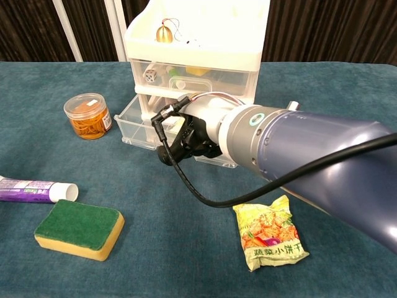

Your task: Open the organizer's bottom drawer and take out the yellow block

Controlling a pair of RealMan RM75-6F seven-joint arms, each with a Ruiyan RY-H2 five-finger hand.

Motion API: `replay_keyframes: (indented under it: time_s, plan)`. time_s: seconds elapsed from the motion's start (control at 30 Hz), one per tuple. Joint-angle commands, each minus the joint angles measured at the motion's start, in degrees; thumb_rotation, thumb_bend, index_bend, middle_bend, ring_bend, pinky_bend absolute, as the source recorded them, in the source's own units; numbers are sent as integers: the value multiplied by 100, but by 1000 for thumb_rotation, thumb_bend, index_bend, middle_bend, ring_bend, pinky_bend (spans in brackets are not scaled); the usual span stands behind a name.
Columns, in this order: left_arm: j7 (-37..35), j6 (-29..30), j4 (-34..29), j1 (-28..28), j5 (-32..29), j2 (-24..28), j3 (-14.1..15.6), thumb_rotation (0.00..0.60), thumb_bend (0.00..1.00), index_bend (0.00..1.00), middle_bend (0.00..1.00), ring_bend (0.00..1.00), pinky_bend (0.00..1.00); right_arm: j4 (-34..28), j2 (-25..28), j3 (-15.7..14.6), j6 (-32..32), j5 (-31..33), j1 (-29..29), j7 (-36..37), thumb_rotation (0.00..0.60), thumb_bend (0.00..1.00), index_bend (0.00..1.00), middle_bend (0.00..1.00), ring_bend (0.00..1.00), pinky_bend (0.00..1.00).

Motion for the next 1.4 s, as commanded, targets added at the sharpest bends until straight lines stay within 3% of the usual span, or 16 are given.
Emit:
replay_keyframes:
  time_s: [0.03, 1.4]
  plan:
    - [2, -1, -2, 0, 2, 0, 2, 600, 405, 28, 0, 0, 0, -47, 41, -22, -14, 66, 26, -47, 600, 593, 186, 902, 959, 1000]
    - [3, -2, -7, 2, -18, 9, -2, 600, 405, 28, 0, 0, 0, -571, 585, -243, -185, 555, 302, -104, 600, 593, 248, 902, 959, 1000]
